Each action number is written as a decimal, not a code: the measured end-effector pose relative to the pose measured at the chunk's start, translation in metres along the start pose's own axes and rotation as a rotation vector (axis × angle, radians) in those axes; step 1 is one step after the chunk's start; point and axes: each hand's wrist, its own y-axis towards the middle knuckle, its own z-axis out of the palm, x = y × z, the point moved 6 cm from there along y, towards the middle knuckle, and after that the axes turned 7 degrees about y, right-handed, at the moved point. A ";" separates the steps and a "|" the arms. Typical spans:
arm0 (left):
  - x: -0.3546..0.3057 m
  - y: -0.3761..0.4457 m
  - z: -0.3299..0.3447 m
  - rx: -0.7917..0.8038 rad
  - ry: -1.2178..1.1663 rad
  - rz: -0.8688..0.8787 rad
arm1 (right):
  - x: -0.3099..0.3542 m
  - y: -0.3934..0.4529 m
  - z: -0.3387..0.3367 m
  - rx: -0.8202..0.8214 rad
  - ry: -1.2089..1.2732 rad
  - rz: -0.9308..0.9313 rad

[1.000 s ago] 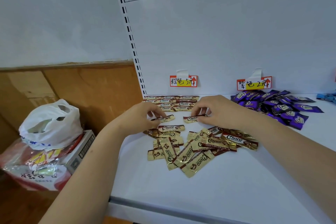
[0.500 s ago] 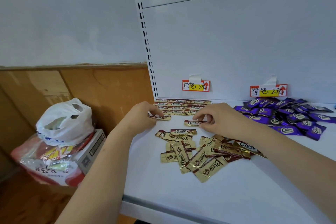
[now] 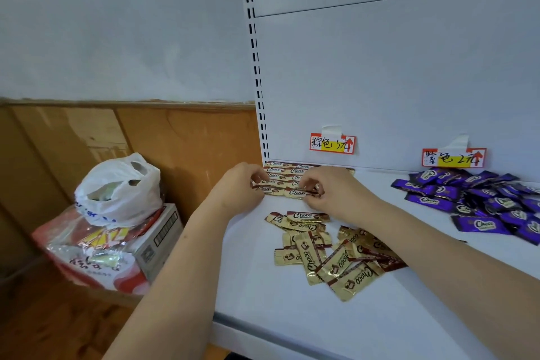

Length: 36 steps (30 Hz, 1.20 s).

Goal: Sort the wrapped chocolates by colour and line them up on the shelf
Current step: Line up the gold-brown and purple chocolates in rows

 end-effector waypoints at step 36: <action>-0.015 -0.002 -0.005 -0.040 -0.076 0.064 | 0.002 -0.014 -0.016 0.010 0.068 -0.075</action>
